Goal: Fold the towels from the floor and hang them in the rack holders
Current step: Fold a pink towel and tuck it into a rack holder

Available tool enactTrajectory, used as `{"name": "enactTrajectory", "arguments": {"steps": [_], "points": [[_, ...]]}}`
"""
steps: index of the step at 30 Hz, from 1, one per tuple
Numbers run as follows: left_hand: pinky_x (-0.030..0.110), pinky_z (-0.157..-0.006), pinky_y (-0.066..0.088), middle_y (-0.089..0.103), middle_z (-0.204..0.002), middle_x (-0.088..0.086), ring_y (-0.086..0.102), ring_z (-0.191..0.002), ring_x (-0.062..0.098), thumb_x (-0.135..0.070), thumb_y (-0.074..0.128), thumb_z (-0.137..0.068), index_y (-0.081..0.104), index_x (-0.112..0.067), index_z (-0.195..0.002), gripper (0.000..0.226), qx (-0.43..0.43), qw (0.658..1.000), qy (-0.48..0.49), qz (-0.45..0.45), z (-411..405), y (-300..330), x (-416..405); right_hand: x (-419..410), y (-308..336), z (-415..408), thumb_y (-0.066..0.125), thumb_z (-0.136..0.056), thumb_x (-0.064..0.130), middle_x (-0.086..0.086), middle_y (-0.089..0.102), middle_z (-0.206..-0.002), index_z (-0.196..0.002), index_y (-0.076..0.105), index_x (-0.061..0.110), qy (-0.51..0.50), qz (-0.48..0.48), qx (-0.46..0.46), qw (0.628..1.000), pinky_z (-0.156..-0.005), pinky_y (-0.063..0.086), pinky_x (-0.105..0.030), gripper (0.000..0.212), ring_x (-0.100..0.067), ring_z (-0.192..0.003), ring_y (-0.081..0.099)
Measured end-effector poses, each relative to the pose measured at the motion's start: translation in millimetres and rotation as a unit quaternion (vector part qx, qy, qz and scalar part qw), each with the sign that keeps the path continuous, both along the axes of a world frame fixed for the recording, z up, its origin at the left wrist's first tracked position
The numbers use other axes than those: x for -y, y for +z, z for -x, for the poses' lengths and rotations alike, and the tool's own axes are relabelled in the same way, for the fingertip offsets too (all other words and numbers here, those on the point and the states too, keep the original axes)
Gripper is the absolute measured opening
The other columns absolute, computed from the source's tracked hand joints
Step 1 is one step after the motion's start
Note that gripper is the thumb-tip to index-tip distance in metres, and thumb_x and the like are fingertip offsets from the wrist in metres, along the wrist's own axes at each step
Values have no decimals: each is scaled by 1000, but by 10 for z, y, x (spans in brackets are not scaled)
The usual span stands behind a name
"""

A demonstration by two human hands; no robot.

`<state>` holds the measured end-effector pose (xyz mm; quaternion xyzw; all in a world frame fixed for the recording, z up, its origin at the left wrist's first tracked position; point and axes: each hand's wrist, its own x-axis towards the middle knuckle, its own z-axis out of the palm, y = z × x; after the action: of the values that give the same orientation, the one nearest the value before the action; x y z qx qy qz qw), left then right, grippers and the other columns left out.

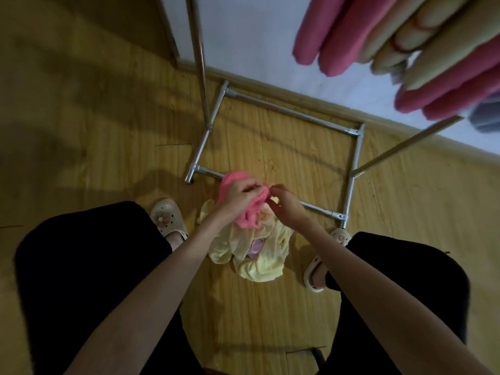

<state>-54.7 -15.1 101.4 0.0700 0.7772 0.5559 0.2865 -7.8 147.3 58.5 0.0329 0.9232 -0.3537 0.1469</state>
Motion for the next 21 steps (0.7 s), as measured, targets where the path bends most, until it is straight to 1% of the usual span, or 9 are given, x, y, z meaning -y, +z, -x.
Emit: {"name": "enactTrajectory", "arguments": {"steps": [2, 5, 7, 10, 12, 15, 17, 20, 21], "points": [[26, -83, 45, 65, -83, -3, 60, -85, 10, -13, 59, -91, 68, -15, -87, 10, -16, 1000, -20, -11, -57, 354, 33, -15, 270, -97, 59, -89, 6, -15, 62, -105, -99, 65, 0, -30, 17, -32, 999, -80, 48, -36, 13, -31, -91, 62], [17, -73, 42, 60, -79, -2, 55, -75, 0, -5, 54, -93, 63, -16, -82, 18, -35, 996, -31, -77, -166, 938, 84, -33, 662, -248, 59, -90, 8, -14, 65, -100, -100, 66, -1, -54, 23, -59, 997, -80, 49, -42, 15, -30, -90, 62], [14, -69, 40, 57, -77, -2, 54, -73, -1, -2, 54, -93, 61, -16, -80, 20, -42, 992, -11, -119, -257, 1296, 112, -49, 882, -371, 59, -90, 10, -13, 68, -99, -100, 67, 1, -64, 18, -63, 996, -82, 48, -40, 16, -29, -91, 62], [18, -66, 40, 56, -78, 3, 53, -75, 11, -2, 55, -92, 61, -7, -86, 10, -28, 983, 31, -180, -385, 1705, 171, -67, 1138, -605, 57, -91, 12, -8, 72, -95, -99, 69, 5, -105, 19, -68, 992, -79, 48, -35, 16, -20, -84, 63], [14, -61, 42, 59, -73, -4, 55, -69, 7, -6, 55, -93, 64, -14, -84, 14, -8, 973, 59, -222, -447, 1917, 230, -76, 1243, -785, 55, -90, 12, -2, 72, -89, -96, 70, 8, -124, 19, -68, 990, -74, 47, -30, 17, -13, -77, 61], [14, -54, 44, 60, -66, -10, 56, -59, 4, -15, 55, -93, 69, -27, -75, 26, 10, 958, 98, -270, -542, 2144, 341, -121, 1332, -1073, 53, -89, 11, 13, 62, -66, -79, 65, 17, -139, 6, -54, 989, -57, 40, -21, 17, 1, -59, 53], [15, -53, 46, 61, -65, -10, 57, -58, 4, -18, 55, -93, 70, -29, -71, 29, 28, 941, 143, -306, -575, 2250, 409, -175, 1357, -1272, 54, -87, 9, 18, 50, -56, -70, 57, 24, -149, -13, -40, 988, -54, 32, -23, 24, 4, -53, 45], [19, -55, 50, 64, -66, -8, 61, -60, 6, -18, 53, -95, 68, -25, -76, 25, 53, 908, 221, -352, -539, 2368, 507, -296, 1348, -1562, 53, -86, 6, 19, 56, -63, -73, 61, 23, -172, -32, -14, 984, -60, 32, -23, 23, -2, -58, 50], [20, -56, 50, 65, -66, -8, 62, -60, 6, -18, 52, -96, 65, -22, -80, 21, 46, 908, 233, -344, -523, 2391, 538, -334, 1366, -1635, 52, -88, 5, 16, 59, -67, -75, 64, 20, -194, -29, -6, 981, -59, 34, -23, 23, -4, -60, 53]]}}
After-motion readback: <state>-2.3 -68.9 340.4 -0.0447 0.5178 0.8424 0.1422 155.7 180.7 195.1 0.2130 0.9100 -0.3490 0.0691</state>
